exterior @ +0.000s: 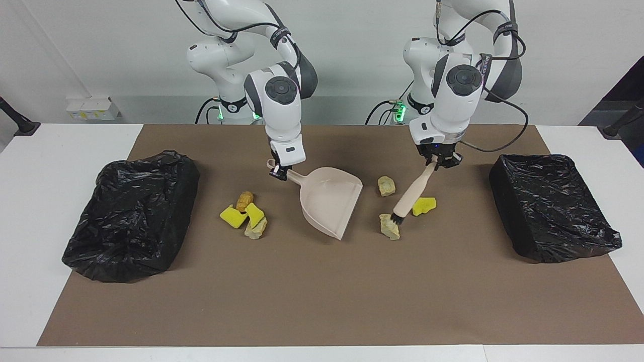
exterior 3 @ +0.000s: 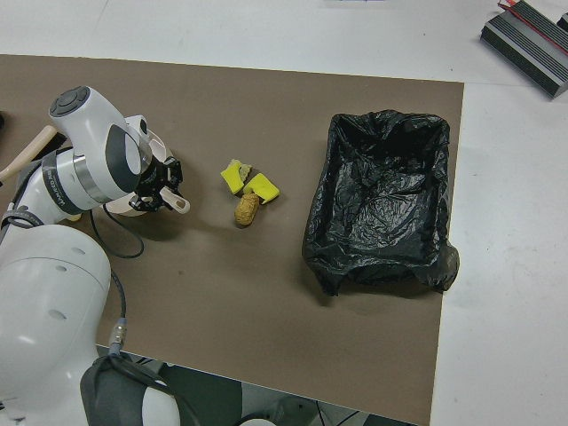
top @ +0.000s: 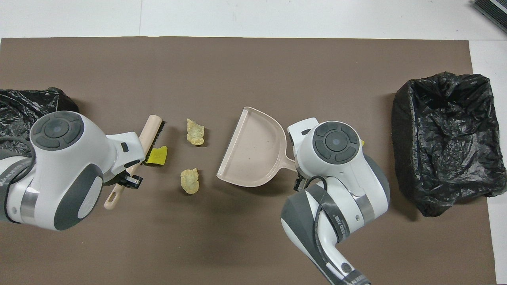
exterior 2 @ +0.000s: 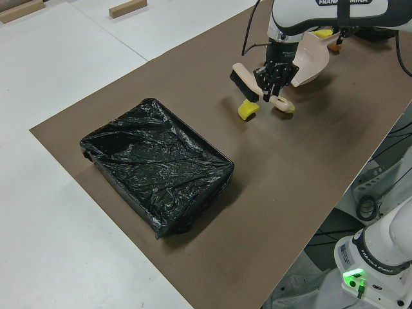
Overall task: Sweep and dump trash in bin
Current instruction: 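Sweep the sponge and paper scraps toward the dustpan with the left gripper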
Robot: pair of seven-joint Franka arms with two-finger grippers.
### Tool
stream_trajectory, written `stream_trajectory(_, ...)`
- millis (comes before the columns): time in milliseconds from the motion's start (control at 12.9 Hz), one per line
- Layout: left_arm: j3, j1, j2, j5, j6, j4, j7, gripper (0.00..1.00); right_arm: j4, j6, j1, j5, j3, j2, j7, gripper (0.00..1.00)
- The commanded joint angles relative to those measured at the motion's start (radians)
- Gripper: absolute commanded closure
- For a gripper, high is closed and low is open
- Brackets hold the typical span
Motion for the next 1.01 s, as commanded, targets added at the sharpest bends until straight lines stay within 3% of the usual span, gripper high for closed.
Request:
stream_trajectory(0, -0.003, 0.035, -0.077, -0.007, 0.13, -0.14, -0.132, 1.0, -0.015, 0.024, -0.009, -0.002, 0.007, -0.016, -0.044, 1.0)
stream_trajectory(233, -0.007, 0.023, -0.074, -0.007, 0.144, -0.191, -0.336, 1.0, -0.015, 0.022, -0.01, -0.002, 0.007, -0.016, -0.042, 1.0)
stream_trajectory(622, -0.012, -0.06, -0.059, -0.015, 0.122, -0.194, -0.357, 1.0, -0.015, 0.022, -0.01, -0.002, 0.007, -0.016, -0.042, 1.0)
stream_trajectory(933, -0.012, -0.148, -0.071, -0.163, 0.081, -0.203, -0.358, 1.0, -0.015, 0.022, -0.009, -0.002, 0.007, -0.016, -0.039, 1.0)
